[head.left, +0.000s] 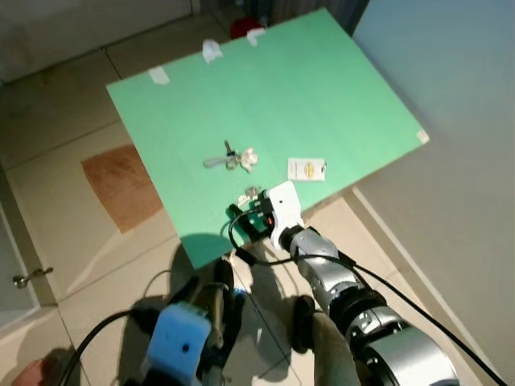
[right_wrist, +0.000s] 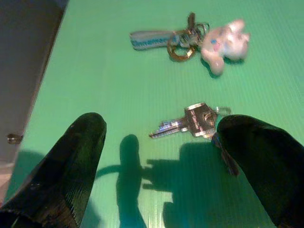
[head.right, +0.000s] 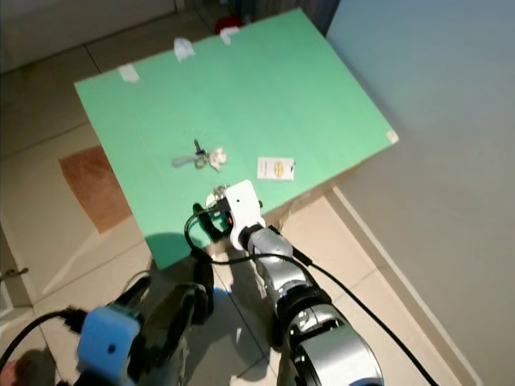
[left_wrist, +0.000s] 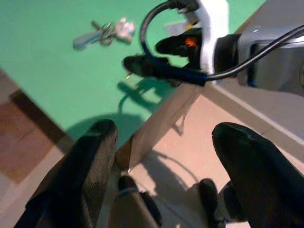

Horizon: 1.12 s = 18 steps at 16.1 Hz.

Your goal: Hang keys on a hook

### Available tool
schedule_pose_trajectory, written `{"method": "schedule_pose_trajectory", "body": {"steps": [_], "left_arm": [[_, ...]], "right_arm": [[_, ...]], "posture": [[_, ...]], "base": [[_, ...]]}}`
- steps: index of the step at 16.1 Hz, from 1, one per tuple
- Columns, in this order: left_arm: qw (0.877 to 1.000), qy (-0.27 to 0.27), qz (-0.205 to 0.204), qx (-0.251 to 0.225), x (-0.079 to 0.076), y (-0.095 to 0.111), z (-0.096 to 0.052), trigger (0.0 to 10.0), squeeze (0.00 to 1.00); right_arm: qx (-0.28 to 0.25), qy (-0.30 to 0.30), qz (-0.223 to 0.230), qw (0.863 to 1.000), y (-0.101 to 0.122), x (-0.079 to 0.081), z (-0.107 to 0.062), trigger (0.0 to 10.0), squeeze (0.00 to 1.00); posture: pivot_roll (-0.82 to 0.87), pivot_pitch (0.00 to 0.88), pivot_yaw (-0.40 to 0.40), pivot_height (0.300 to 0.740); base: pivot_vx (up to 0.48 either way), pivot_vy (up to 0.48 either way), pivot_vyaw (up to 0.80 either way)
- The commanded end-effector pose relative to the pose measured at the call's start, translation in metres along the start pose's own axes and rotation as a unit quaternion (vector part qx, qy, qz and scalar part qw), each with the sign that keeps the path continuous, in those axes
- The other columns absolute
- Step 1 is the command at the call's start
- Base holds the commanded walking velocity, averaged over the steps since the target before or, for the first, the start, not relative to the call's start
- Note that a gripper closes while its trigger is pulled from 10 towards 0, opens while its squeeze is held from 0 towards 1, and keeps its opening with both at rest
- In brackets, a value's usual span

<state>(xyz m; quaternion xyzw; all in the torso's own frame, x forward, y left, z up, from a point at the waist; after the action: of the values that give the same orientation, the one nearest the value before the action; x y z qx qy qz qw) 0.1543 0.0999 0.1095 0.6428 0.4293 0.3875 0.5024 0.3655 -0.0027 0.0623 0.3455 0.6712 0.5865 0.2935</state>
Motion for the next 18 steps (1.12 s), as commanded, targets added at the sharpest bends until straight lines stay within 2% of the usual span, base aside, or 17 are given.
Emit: {"method": "schedule_pose_trajectory", "body": {"steps": [1,3,5,8,10,12,14,15,16,17,18], "left_arm": [[1.000,0.003,-0.010,0.011,-0.004,-0.001,-0.005,10.0,0.00],[1.000,0.007,-0.024,0.007,-0.006,0.005,-0.006,10.0,0.00],[0.999,-0.012,-0.050,0.014,-0.016,0.003,-0.004,10.0,0.00],[0.999,-0.017,-0.048,0.017,-0.020,0.001,-0.002,10.0,0.00],[0.999,-0.012,-0.025,0.018,-0.018,0.000,0.003,10.0,0.00],[0.999,0.020,-0.034,0.038,-0.004,-0.014,0.012,10.0,0.00],[0.997,0.048,-0.033,0.051,0.011,-0.029,0.026,10.0,0.00],[0.997,0.051,-0.035,0.048,0.013,-0.030,0.030,10.0,0.00],[0.994,0.084,-0.068,0.020,0.028,-0.025,0.044,10.0,0.00],[0.993,0.093,-0.073,0.008,0.033,-0.022,0.050,10.0,0.00],[0.992,0.102,-0.070,-0.006,0.043,-0.021,0.063,10.0,0.00]], "right_arm": [[0.015,0.000,0.005,1.000,-0.011,0.004,-0.003,10.0,0.00],[0.017,-0.001,0.009,1.000,-0.012,0.007,-0.001,10.0,0.00],[0.022,-0.004,0.020,1.000,-0.011,0.006,0.001,10.0,0.00],[0.019,-0.005,0.013,1.000,-0.002,0.004,0.007,10.0,0.00],[0.012,0.004,0.011,1.000,0.004,0.004,0.009,10.0,0.00],[0.016,0.017,0.005,1.000,-0.001,0.003,0.005,10.0,0.00],[0.000,0.046,0.000,0.999,-0.008,-0.002,-0.010,10.0,0.00],[0.002,0.049,-0.004,0.999,-0.012,-0.004,-0.015,10.0,0.00],[0.018,0.045,-0.001,0.999,-0.028,-0.014,-0.033,10.0,0.00],[0.021,0.042,-0.001,0.999,-0.034,-0.018,-0.042,10.0,0.00],[0.030,0.031,0.002,0.999,-0.043,-0.023,-0.053,10.0,0.00]], "posture": [[0.29,0.546,-0.062,0.736],[0.31,0.559,-0.066,0.736],[0.31,0.558,-0.079,0.736],[0.31,0.558,-0.092,0.736],[0.30,0.544,-0.108,0.736],[0.25,0.496,-0.130,0.736],[0.16,0.407,-0.145,0.736],[0.15,0.396,-0.145,0.736],[0.12,0.334,-0.143,0.736],[0.10,0.302,-0.138,0.736],[0.08,0.263,-0.130,0.736]], "base": [[0.000,0.000,0.00],[0.000,0.000,0.00],[0.000,0.000,0.00],[0.000,0.000,0.00],[0.000,0.000,0.00],[0.000,0.000,0.00],[0.000,0.000,0.00],[0.000,0.000,0.00],[0.000,0.000,0.00],[0.368,-0.262,0.00],[0.345,-0.330,0.00]]}}
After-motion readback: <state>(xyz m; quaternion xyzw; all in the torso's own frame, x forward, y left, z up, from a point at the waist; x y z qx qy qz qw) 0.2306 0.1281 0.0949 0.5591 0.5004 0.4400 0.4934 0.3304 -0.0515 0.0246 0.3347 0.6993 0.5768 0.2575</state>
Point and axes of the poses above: a point about 5 cm out from each wrist's last joint towards the gripper, its own z axis pointing out of the wrist towards the gripper, its own y axis along the axis of the wrist's last joint, x = y × z, the point moved 5 cm from there along z, pointing out of the wrist towards the gripper, and after that the axes turned 2 degrees about -z, right-handed, at the moved point
